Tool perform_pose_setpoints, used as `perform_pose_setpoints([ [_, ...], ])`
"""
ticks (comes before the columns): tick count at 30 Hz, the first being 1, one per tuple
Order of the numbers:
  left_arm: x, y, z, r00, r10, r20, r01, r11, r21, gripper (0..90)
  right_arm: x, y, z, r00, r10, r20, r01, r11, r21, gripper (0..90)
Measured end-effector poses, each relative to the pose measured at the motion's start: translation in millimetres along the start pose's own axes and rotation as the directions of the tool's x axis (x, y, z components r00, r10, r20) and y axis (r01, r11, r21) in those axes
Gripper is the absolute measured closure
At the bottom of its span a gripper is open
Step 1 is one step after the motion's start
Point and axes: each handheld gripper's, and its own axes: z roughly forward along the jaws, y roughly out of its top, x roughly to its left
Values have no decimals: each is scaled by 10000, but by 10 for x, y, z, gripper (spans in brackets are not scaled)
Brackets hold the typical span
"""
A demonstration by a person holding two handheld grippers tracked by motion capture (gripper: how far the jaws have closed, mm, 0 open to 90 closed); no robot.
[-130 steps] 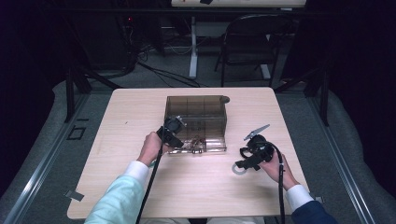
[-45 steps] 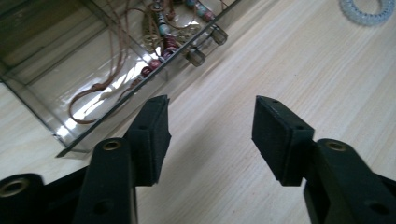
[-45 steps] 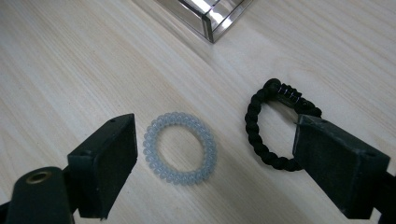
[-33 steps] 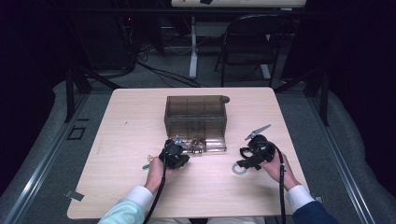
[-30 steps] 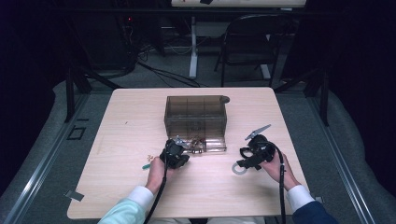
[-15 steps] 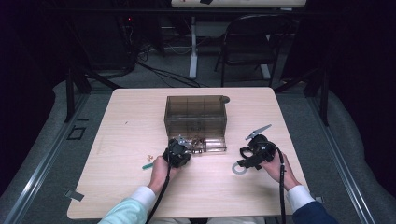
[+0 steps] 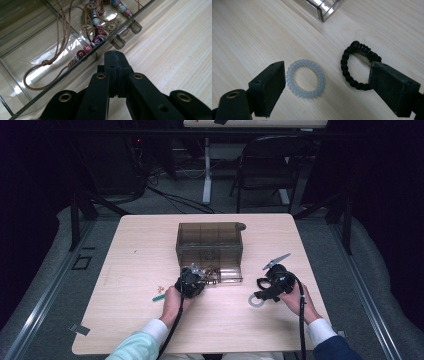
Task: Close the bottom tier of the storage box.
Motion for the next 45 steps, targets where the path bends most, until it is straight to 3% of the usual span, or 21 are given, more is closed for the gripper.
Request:
perform_pose_setpoints([
  [33, 35, 92, 16, 9992, -370, -118, 365, 9986, -383, 900, -1, -7, 1, 9999, 161, 37, -161, 9998, -152, 139],
  [45, 62, 125, 45, 9970, -742, -214, 728, 9954, -616, 900, -6, -7, 7, 9999, 152, 39, -151, 9997, -188, 139],
])
